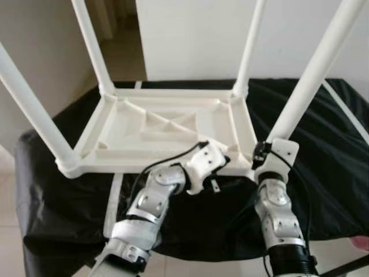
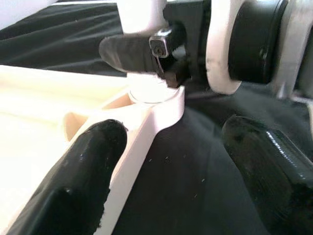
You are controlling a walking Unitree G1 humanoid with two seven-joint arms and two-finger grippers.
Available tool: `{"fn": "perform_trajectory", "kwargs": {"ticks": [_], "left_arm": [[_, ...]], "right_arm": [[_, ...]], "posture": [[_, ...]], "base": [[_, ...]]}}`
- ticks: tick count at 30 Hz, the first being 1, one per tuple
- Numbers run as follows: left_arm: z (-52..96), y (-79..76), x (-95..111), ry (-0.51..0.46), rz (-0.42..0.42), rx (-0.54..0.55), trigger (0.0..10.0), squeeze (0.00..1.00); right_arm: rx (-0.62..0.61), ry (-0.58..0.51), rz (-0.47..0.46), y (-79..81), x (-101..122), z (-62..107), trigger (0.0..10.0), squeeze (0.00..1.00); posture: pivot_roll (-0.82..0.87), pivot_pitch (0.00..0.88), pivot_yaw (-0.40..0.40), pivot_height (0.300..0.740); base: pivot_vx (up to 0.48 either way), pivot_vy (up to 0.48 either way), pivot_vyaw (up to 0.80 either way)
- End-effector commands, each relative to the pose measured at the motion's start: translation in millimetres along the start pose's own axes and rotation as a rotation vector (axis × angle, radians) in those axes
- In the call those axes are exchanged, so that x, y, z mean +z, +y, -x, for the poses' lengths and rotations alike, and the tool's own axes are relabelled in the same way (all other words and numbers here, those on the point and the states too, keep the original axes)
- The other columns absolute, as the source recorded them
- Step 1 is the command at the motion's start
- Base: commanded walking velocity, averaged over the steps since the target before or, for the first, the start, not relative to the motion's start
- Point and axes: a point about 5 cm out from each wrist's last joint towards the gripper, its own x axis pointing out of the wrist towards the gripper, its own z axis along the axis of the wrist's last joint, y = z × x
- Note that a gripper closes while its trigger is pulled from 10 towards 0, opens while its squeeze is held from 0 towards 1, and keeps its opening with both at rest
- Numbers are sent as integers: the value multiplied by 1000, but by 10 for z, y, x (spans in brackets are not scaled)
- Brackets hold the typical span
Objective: Building children table
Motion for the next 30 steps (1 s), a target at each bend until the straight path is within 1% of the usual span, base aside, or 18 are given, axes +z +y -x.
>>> {"fn": "perform_trajectory", "kwargs": {"ticks": [1,5,6,8,9,11,12,15,17,20,21,22,24,25,26,27,28,30], "left_arm": [[46,224,-29,17,-5,430,10000,0],[70,229,-26,-3,12,425,10000,0],[71,220,-25,-7,8,423,10000,0],[69,213,-24,-9,5,422,10000,0],[66,201,-19,-13,1,416,10000,0],[64,193,-15,-15,-2,412,10000,0],[71,171,18,-43,14,394,10000,0],[77,162,23,-55,43,378,10000,0],[79,162,22,-56,46,376,10000,0],[98,124,37,-79,37,344,10000,0],[98,124,37,-79,37,344,10000,0],[102,99,39,-87,33,327,10000,0],[108,52,46,-102,26,300,10000,0],[108,52,46,-102,26,300,10000,0],[109,38,48,-107,28,292,10000,0],[109,9,48,-107,18,279,10000,0],[109,9,48,-107,18,279,10000,0],[113,-51,52,-117,4,252,10000,0]], "right_arm": [[-71,119,-12,-125,-222,49,10000,0],[-41,115,-41,-86,-192,51,10000,0],[-29,99,-45,-78,-166,46,10000,604],[-21,88,-45,-73,-150,42,10000,604],[-15,79,-46,-72,-135,37,10000,1000],[-13,76,-45,-73,-128,34,10000,1000],[15,53,-46,-81,-91,18,10000,1000],[50,32,-51,-87,-53,8,10000,1000],[58,24,-46,-96,-38,6,10000,1000],[130,-22,-32,-186,41,-9,10000,1000],[130,-22,-32,-186,41,-9,10000,1000],[166,-41,-34,-229,73,-18,10000,1000],[287,-73,-19,-266,113,-30,10000,1000],[287,-73,-19,-266,113,-30,10000,1000],[322,-83,-12,-272,123,-30,10000,1000],[352,-82,-3,-292,117,-42,10000,0],[352,-82,-3,-292,117,-42,10000,0],[414,-78,42,-320,118,-93,10000,0]], "posture": [[-112,0,37,740],[-107,0,38,740],[-104,0,37,740],[-103,0,38,740],[-101,0,38,740],[-101,0,38,740],[-97,0,35,740],[-93,0,33,740],[-92,0,33,740],[-85,0,27,740],[-85,0,27,740],[-84,0,26,740],[-84,0,24,740],[-84,0,24,740],[-84,0,24,740],[-84,0,25,740],[-84,0,25,740],[-88,0,31,740]], "base": [[0,0,0],[0,0,0],[0,0,0],[0,0,0],[0,0,0],[0,0,0],[0,0,0],[0,0,0],[0,0,0],[0,0,0],[0,0,0],[0,0,0],[0,0,0],[0,0,0],[0,0,0],[0,0,0],[0,0,0],[0,0,0]]}}
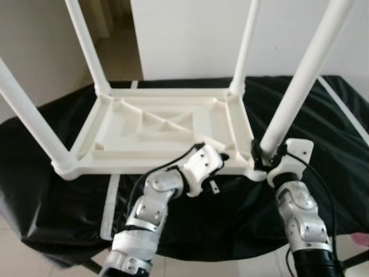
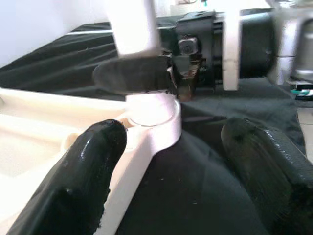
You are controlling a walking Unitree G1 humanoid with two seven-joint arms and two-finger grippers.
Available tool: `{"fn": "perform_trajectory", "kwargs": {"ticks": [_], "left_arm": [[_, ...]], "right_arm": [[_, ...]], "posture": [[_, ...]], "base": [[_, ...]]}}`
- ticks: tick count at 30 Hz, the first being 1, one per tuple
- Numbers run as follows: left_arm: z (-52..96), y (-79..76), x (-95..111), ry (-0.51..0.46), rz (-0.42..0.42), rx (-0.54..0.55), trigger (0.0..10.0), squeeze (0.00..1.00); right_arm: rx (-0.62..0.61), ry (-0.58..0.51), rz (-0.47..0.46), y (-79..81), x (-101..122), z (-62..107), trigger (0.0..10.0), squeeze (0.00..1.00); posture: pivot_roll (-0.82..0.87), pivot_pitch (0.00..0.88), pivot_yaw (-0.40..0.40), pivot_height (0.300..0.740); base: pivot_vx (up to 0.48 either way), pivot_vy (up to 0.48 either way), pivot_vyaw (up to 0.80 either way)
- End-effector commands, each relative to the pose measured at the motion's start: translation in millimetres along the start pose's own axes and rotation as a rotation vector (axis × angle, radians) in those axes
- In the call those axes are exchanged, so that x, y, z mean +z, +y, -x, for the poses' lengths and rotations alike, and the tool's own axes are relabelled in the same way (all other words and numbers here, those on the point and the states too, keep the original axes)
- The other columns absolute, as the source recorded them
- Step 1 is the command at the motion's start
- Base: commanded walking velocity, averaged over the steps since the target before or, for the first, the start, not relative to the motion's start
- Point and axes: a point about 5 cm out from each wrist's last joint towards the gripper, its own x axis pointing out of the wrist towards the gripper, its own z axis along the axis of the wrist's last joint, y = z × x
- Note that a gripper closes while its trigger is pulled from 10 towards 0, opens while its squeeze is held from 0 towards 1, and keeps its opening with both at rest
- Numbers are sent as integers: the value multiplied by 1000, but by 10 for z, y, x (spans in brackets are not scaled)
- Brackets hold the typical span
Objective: Building children table
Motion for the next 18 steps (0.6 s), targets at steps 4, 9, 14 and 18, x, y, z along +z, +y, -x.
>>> {"fn": "perform_trajectory", "kwargs": {"ticks": [4,9,14,18], "left_arm": [[17,10,9,-18,-1,130,10000,0],[19,14,31,-24,-11,117,10000,0],[9,21,46,-26,-11,120,10000,0],[5,14,60,-31,-22,116,10000,0]], "right_arm": [[138,11,36,-23,3,-61,10000,0],[273,17,45,5,10,-104,10000,0],[394,25,79,27,8,-142,10000,0],[462,41,106,3,6,-177,10000,0]], "posture": [[-86,0,36,740],[-84,0,36,740],[-82,0,36,740],[-80,0,35,740]], "base": [[0,0,0],[0,0,0],[0,0,0],[0,0,0]]}}
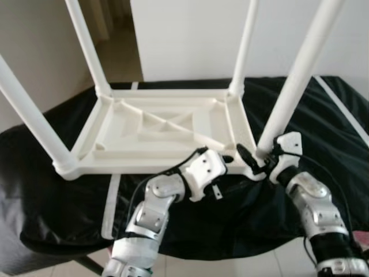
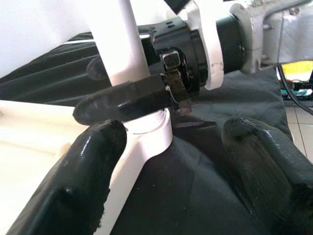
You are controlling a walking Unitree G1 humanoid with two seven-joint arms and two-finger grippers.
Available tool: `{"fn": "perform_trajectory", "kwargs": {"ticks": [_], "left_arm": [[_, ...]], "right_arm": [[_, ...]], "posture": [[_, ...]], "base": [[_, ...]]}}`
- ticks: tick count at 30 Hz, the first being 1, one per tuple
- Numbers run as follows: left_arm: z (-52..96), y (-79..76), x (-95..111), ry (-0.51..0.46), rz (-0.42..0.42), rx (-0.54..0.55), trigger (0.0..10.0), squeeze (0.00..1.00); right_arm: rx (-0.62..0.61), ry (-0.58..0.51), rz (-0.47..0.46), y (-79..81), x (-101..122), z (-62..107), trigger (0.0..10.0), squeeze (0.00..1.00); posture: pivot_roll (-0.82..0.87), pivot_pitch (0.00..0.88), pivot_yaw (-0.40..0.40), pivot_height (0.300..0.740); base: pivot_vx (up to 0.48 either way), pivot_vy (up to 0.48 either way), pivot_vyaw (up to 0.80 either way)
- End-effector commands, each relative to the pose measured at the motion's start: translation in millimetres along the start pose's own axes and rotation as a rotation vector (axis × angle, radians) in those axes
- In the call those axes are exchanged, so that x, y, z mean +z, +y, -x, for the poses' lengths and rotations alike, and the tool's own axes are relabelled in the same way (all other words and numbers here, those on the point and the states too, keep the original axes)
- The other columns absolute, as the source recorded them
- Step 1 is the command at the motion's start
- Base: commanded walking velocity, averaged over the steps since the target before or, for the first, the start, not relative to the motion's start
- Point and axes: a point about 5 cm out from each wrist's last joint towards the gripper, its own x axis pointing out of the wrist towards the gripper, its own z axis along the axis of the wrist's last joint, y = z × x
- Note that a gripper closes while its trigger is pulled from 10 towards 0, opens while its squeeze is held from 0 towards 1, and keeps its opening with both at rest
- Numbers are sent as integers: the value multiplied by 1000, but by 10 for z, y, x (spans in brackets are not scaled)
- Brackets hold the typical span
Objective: Building children table
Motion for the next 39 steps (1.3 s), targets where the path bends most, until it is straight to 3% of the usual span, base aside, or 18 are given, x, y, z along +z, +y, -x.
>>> {"fn": "perform_trajectory", "kwargs": {"ticks": [1,4,5,6,7,9,19,20,26,39], "left_arm": [[2,60,29,-14,1,123,10000,0],[6,58,35,-16,9,121,10000,0],[9,57,32,-14,15,122,10000,0],[14,58,27,-12,18,122,10000,0],[17,58,23,-10,20,121,10000,0],[19,59,22,-9,21,120,10000,0],[24,60,14,-2,34,129,10000,0],[21,58,14,-4,46,131,10000,0],[15,45,12,-7,54,134,10000,0],[19,23,-7,-5,53,131,10000,0]], "right_arm": [[33,6,18,-20,-11,-10,10000,0],[43,20,39,-87,-13,-4,9451,0],[49,25,46,-109,-15,-3,7529,0],[63,34,55,-114,-22,-13,1569,0],[78,40,62,-116,-31,-24,392,0],[90,45,63,-111,-41,-32,0,0],[107,71,47,-136,-149,-4,0,0],[105,77,34,-119,-167,-1,10000,0],[88,79,6,-97,-188,9,10000,0],[-214,86,-69,37,-267,14,10000,0]], "posture": [[-74,0,35,740],[-73,0,35,740],[-72,0,37,740],[-74,0,40,740],[-74,0,40,740],[-68,0,41,740],[-62,0,41,740],[-63,0,41,740],[-69,0,38,740],[-73,0,34,740]], "base": [[0,0,0],[0,0,0],[0,0,0],[0,0,0],[0,0,0],[0,0,0],[0,0,0],[0,0,0],[0,0,0],[0,0,0]]}}
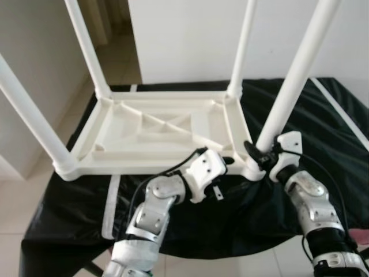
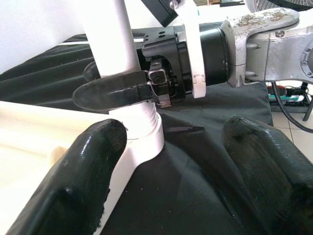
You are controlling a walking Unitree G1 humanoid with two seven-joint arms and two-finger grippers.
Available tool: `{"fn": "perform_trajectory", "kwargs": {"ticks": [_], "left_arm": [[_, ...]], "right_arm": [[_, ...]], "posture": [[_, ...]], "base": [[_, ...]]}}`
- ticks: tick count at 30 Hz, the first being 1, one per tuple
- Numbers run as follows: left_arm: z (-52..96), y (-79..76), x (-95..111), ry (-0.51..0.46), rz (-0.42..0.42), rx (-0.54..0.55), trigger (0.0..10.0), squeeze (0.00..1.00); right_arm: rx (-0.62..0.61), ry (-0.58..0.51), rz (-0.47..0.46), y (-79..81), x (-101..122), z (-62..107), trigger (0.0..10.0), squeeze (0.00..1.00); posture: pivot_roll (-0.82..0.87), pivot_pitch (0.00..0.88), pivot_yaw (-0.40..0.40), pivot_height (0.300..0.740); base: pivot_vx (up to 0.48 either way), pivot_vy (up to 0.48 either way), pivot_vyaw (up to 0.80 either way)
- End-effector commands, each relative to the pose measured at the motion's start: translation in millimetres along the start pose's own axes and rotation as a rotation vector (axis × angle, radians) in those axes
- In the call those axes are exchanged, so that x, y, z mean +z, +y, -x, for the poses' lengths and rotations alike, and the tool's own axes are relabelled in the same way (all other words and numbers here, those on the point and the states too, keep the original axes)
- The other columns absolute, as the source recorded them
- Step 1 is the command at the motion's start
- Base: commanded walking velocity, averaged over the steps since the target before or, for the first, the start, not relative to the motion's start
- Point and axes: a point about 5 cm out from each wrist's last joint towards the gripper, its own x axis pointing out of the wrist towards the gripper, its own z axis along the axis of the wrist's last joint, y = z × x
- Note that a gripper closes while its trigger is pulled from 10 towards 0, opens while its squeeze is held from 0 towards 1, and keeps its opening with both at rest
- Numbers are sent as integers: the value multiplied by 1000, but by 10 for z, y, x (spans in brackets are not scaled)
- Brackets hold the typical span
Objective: Building children table
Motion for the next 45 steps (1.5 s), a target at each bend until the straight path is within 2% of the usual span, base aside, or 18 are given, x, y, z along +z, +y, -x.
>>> {"fn": "perform_trajectory", "kwargs": {"ticks": [1,4,6,7,9,16,18,20,21,22,25,27,29,34,40,41,42,45], "left_arm": [[12,53,-11,-2,7,133,10000,0],[14,56,-11,-1,8,132,10000,0],[11,54,-9,-2,11,129,10000,0],[11,54,-9,-2,11,129,10000,0],[9,47,-7,-5,14,126,10000,0],[7,51,-4,-5,15,124,10000,0],[6,54,4,-7,13,125,10000,0],[6,55,7,-8,13,126,10000,0],[8,58,12,-10,15,129,10000,0],[8,61,13,-10,15,130,10000,0],[8,62,14,-11,14,133,10000,0],[0,56,25,-15,15,137,10000,0],[-3,55,29,-16,15,137,10000,0],[-5,70,32,-17,13,139,10000,0],[-4,65,39,-20,20,145,10000,0],[-5,56,37,-21,21,145,10000,0],[-8,48,37,-21,23,145,10000,0],[-9,52,40,-24,27,149,10000,0]], "right_arm": [[-32,84,-35,42,-175,57,10000,0],[-73,80,-40,63,-169,71,10000,0],[-185,77,-68,68,-165,98,10000,0],[-185,77,-68,68,-165,98,10000,0],[-278,82,-81,61,-165,117,10000,0],[-390,87,-102,111,-172,146,10000,0],[-512,107,-117,140,-200,172,10000,0],[-557,113,-123,151,-208,184,10000,0],[-645,134,-140,177,-235,202,10000,0],[-669,142,-153,193,-242,200,10000,0],[-699,147,-172,256,-245,185,10000,0],[-664,137,-191,369,-218,130,10000,0],[-650,130,-189,387,-202,118,10000,0],[-659,126,-168,338,-177,129,10000,0],[-647,114,-163,350,-146,127,10000,0],[-641,103,-159,347,-127,126,10000,745],[-628,80,-152,330,-92,128,10000,1000],[-602,47,-140,291,-46,142,10000,1000]], "posture": [[-73,0,34,740],[-74,0,33,740],[-76,0,34,740],[-76,0,34,740],[-76,0,34,740],[-76,0,32,740],[-70,0,26,740],[-70,0,26,740],[-67,0,22,740],[-64,0,18,740],[-62,0,17,740],[-61,0,17,740],[-62,0,17,740],[-61,0,11,740],[-62,0,5,740],[-63,0,2,740],[-63,0,-1,740],[-64,0,-2,740]], "base": [[0,0,0],[0,0,0],[0,0,0],[0,0,0],[0,0,0],[0,0,0],[0,0,0],[0,0,0],[0,0,0],[0,0,0],[0,0,0],[0,0,0],[0,0,0],[0,0,0],[0,0,0],[0,0,0],[0,0,0],[0,0,0]]}}
